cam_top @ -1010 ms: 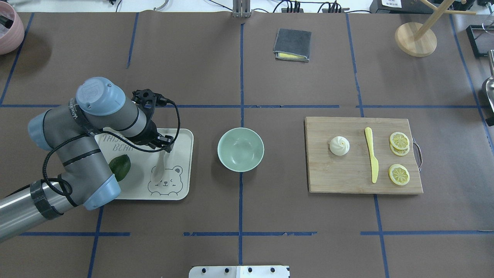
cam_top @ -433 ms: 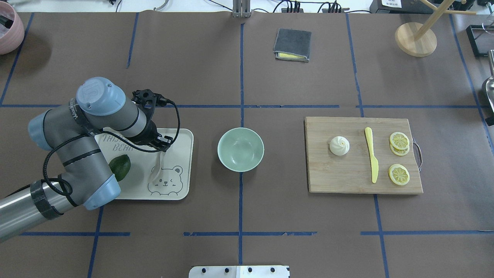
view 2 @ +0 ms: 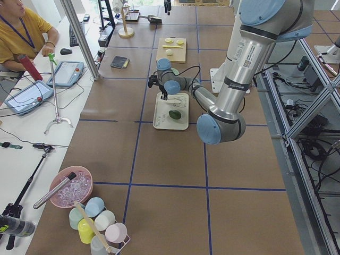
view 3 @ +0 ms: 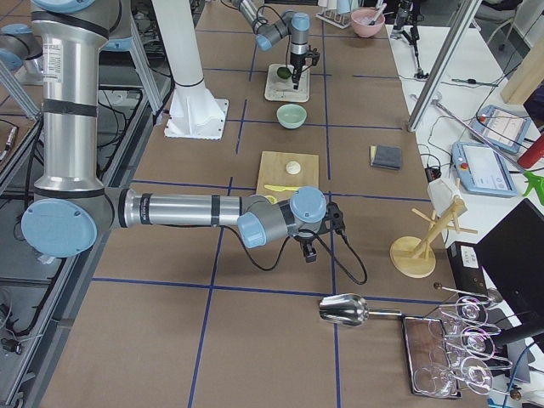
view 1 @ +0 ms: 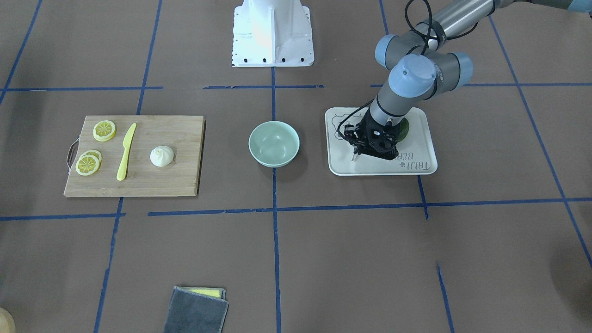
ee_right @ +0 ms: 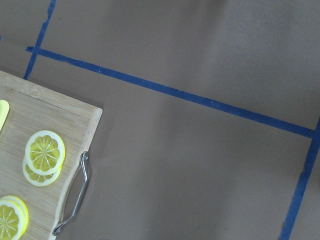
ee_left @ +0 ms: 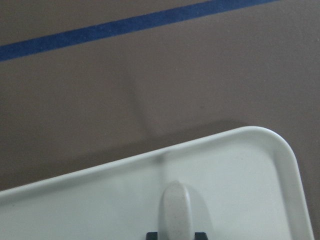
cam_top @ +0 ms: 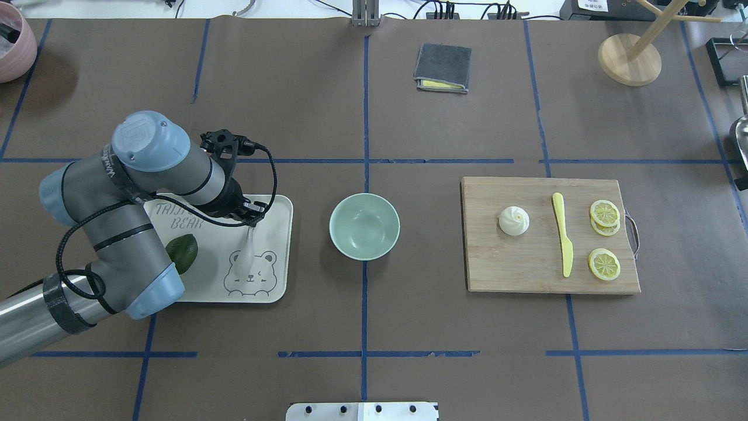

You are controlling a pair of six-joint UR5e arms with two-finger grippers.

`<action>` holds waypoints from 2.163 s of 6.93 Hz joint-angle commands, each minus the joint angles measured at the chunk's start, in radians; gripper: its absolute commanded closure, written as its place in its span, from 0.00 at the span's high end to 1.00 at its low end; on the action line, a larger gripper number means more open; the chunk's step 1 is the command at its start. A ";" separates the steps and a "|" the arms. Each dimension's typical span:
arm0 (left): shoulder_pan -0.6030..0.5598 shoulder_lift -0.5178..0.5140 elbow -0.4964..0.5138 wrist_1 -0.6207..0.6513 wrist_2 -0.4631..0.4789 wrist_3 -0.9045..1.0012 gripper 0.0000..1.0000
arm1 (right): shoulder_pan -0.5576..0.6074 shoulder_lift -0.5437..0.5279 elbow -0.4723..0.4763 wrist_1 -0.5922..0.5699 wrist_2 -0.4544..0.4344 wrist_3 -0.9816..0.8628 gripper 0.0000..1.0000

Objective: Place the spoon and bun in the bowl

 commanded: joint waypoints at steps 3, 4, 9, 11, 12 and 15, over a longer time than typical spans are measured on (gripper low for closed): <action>0.009 -0.234 0.014 0.047 0.001 -0.190 0.00 | -0.024 0.008 0.035 0.003 0.002 0.058 1.00; 0.011 -0.306 0.105 0.015 0.002 -0.195 0.00 | -0.038 0.019 0.053 0.006 0.001 0.124 1.00; 0.066 -0.325 0.209 -0.159 0.120 -0.218 0.69 | -0.065 0.028 0.081 0.006 -0.001 0.195 1.00; 0.034 -0.313 0.195 -0.151 0.119 -0.210 0.69 | -0.142 0.101 0.110 0.007 -0.012 0.398 1.00; -0.006 -0.249 0.162 -0.145 0.113 -0.151 0.68 | -0.209 0.180 0.134 0.007 -0.054 0.587 1.00; -0.141 -0.059 -0.044 -0.003 0.108 0.185 0.68 | -0.558 0.339 0.216 -0.006 -0.382 1.024 1.00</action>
